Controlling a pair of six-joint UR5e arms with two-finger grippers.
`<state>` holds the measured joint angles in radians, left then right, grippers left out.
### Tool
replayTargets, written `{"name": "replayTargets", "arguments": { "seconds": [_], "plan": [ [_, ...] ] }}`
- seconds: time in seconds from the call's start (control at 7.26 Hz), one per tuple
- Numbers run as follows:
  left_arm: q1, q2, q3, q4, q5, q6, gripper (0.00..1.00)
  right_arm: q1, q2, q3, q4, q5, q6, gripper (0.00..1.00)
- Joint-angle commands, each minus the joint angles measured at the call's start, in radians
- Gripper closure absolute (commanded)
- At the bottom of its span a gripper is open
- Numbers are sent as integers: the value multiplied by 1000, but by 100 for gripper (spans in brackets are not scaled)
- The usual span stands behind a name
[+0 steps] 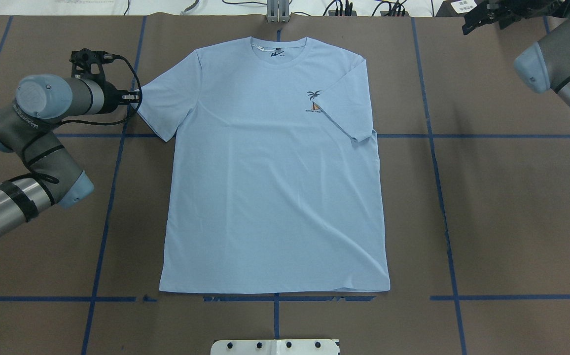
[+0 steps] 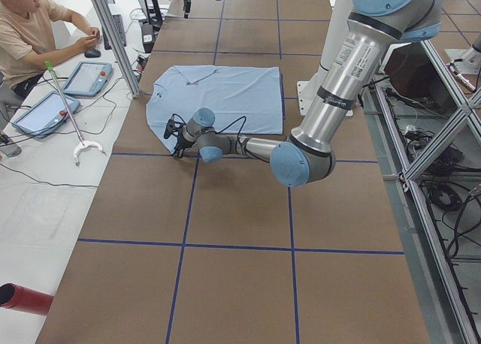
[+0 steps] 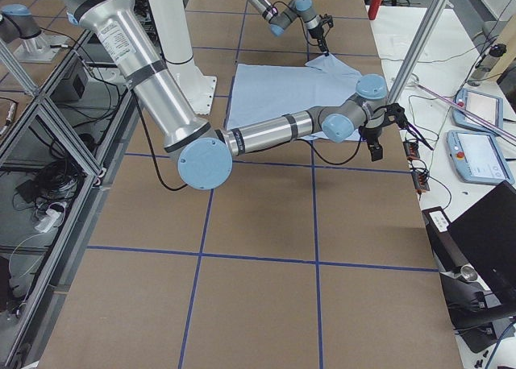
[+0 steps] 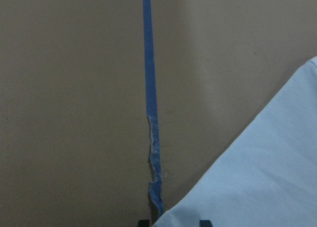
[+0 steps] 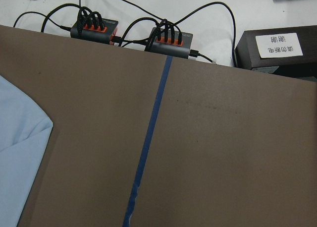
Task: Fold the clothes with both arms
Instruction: 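Fold the sleeve nearest the left gripper inward onto the shirt body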
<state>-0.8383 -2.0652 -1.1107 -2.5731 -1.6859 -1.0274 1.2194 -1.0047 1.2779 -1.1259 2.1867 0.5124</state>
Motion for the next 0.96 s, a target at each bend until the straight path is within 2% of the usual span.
{"name": "replayTargets", "arguments": {
  "seconds": [0.0,0.41,0.69,0.83],
  "plan": [
    [1,0,-1,1,0,3,100,-1,-2,0,0,-1,0,0],
    [1,-29,-50,46,5,0,100,0,0,0,0,-1,0,0],
    [49,-129,-107,286,72,-3,100,0,0,1,0,-1,2,0],
    [68,-175,-112,354,83,-11,100,0,0,1,0,-1,2,0]
  ]
}}
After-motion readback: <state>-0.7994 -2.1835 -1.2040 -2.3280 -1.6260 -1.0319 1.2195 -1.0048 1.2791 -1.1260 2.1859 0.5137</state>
